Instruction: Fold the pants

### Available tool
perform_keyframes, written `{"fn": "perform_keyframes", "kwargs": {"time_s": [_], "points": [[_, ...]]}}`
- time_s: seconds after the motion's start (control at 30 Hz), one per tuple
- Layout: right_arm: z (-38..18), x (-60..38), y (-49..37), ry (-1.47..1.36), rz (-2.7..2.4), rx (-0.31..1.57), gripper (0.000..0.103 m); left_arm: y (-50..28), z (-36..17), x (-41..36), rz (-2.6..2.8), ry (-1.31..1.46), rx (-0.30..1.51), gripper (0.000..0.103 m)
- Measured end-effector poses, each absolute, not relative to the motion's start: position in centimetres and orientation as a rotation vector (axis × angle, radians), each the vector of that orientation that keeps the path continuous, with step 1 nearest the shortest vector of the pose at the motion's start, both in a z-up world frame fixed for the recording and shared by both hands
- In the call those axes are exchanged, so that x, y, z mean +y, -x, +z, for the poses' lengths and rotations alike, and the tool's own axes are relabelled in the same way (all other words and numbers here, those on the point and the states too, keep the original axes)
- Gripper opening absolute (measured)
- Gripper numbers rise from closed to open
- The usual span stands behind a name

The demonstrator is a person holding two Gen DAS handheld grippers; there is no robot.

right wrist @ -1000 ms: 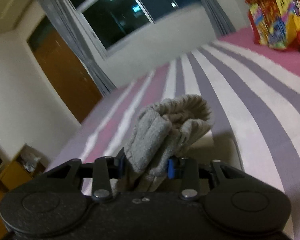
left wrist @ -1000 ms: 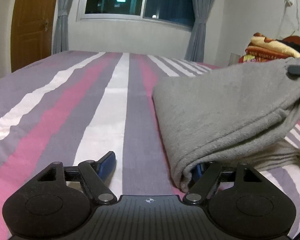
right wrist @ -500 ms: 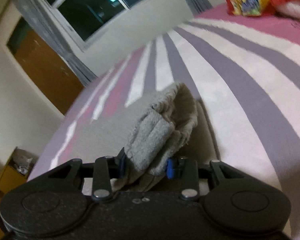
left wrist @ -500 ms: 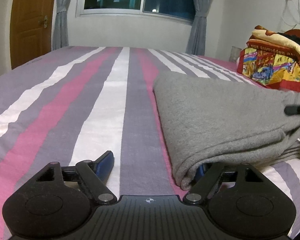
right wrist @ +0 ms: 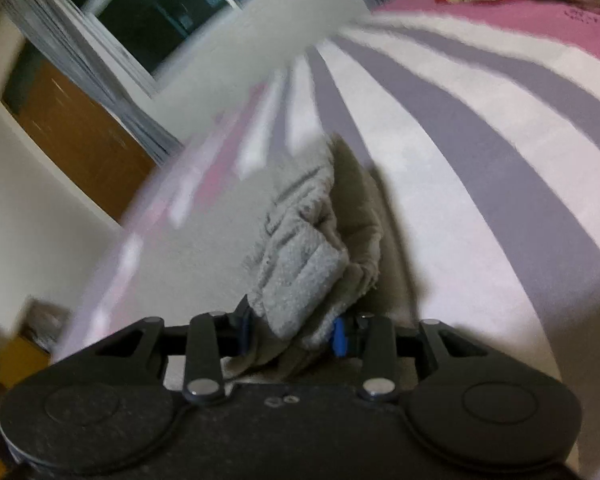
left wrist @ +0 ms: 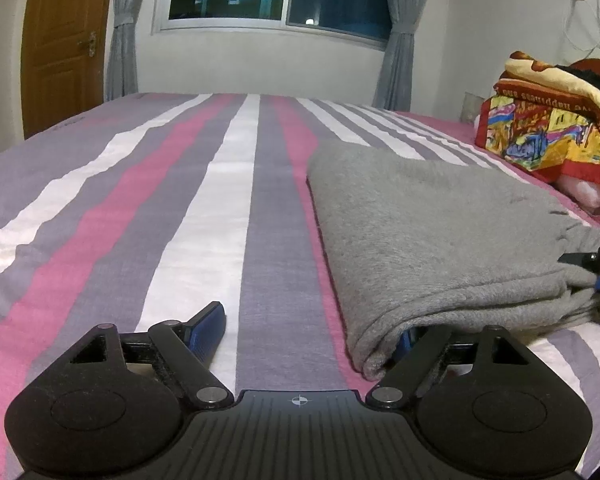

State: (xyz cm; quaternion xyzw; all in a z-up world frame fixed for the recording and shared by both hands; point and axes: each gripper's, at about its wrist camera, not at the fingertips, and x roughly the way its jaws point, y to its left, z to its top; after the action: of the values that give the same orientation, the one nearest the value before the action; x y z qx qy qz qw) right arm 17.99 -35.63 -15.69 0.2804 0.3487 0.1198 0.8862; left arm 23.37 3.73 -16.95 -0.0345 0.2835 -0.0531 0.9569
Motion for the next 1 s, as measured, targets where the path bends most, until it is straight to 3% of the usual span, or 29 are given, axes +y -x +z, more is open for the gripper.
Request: {"fn": "perform_keyframes", "kwargs": {"time_s": [0.37,0.47,1.0], "points": [[-15.4,-35.6,-17.6,-0.577,0.239,0.739,0.035,-23.4,-16.8,4.3,-0.084,0.09,0.565,0.082],[-15.1,-35.2,-17.9,-0.567,0.229,0.749,0.035,-21.9,-15.9,3.8,-0.051,0.05,0.471,0.082],[-14.8,-35.0,-18.3,-0.548,0.226,0.763,0.035,-22.6,-16.6,4.0,-0.03,0.077,0.528,0.086]]}}
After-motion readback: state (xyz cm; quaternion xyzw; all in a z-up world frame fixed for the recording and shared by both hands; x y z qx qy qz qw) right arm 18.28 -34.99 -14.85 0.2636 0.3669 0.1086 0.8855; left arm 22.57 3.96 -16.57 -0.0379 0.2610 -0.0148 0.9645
